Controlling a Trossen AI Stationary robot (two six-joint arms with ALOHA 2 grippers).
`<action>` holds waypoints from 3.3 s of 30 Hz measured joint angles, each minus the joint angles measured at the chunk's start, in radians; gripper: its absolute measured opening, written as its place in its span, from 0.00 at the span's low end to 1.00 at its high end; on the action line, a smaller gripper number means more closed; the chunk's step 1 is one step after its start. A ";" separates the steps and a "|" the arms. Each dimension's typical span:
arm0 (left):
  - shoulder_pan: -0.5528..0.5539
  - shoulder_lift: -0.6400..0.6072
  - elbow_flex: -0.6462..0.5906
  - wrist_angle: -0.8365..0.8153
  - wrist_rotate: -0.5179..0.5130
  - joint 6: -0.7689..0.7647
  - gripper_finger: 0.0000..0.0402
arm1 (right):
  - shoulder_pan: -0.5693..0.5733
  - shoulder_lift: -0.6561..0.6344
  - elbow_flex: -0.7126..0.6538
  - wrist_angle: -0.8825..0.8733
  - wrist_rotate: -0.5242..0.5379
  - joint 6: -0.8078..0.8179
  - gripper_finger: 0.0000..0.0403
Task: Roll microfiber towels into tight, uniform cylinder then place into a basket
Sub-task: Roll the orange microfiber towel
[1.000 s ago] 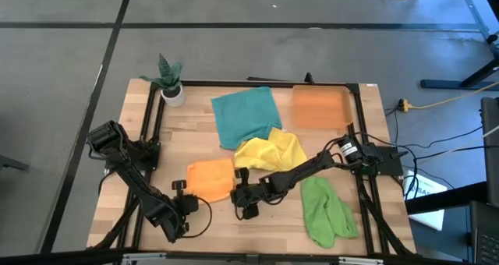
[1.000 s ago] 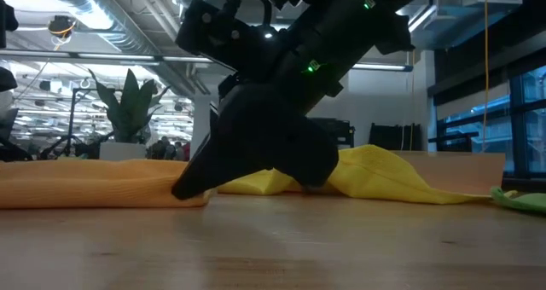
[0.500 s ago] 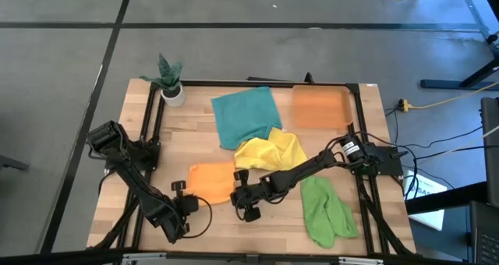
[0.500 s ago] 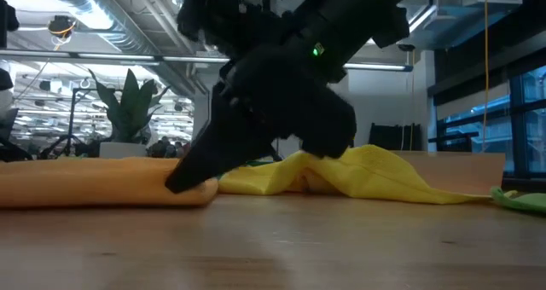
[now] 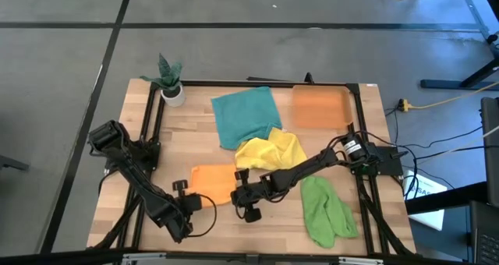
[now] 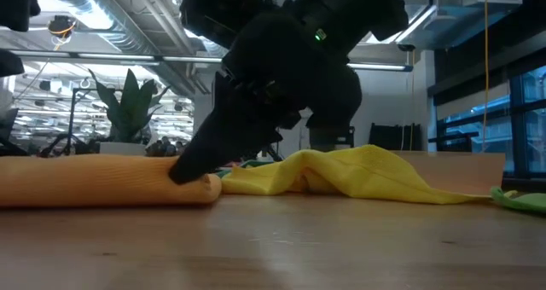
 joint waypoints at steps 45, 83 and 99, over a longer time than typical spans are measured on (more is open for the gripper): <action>0.077 -0.057 0.049 -0.033 0.068 0.026 0.00 | 0.013 -0.002 0.107 -0.141 -0.129 0.327 0.01; 0.092 -0.061 0.048 -0.219 -0.125 -0.134 0.00 | 0.017 -0.039 0.106 -0.259 0.211 0.472 0.01; 0.185 -0.061 -0.018 -0.216 -0.213 -0.129 0.00 | 0.009 -0.040 0.106 -0.366 0.366 0.550 0.01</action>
